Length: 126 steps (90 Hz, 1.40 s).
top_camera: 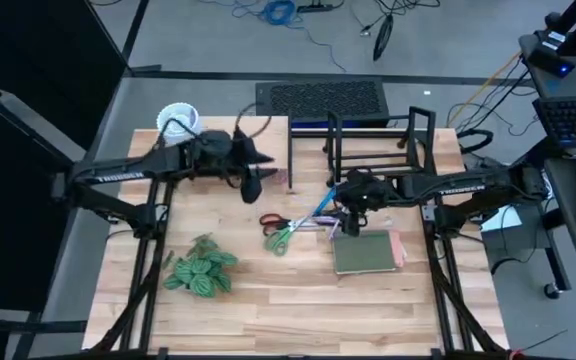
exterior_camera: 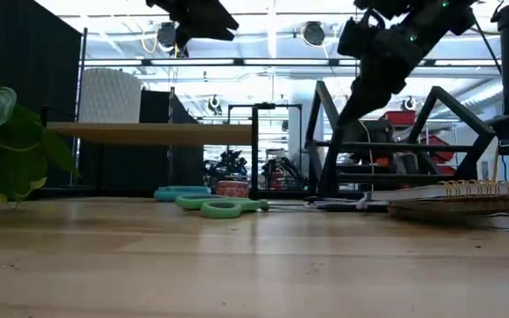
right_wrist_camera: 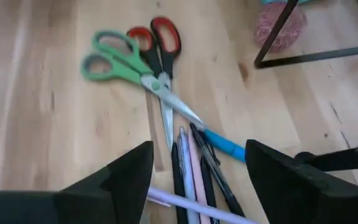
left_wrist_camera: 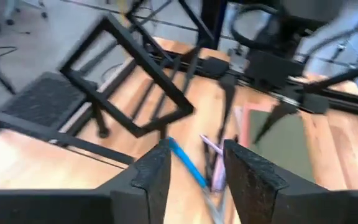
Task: Stock shelves
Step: Remove the purple pen from the white pen holder
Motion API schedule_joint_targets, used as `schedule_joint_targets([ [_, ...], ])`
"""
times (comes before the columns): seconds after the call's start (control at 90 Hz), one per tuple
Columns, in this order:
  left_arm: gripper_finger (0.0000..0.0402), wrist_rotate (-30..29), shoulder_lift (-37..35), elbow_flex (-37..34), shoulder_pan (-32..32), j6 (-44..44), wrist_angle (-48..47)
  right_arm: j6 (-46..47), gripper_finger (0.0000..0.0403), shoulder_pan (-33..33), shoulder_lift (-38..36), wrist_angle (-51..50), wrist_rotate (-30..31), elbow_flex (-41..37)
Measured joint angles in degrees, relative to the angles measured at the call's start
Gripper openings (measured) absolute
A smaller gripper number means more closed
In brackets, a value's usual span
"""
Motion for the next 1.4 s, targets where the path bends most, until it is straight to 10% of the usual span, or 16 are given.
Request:
schedule_joint_targets([
  [0.467, 0.0142, -28.8, -4.4, 9.9, 16.3, 1.4, -18.1, 5.3, 0.0240, 0.0, 0.9, 22.2, 0.3, -10.9],
  [0.756, 0.0101, -28.7, -4.3, 9.4, 31.1, -7.4, -32.2, 9.2, 0.0240, 0.0, 0.9, 33.0, 0.4, -16.0],
  [1.4, 0.0088, -14.7, -3.6, 9.3, 39.9, -7.1, -37.9, 11.4, 0.0240, 0.3, 0.9, 32.9, 0.3, -16.0],
])
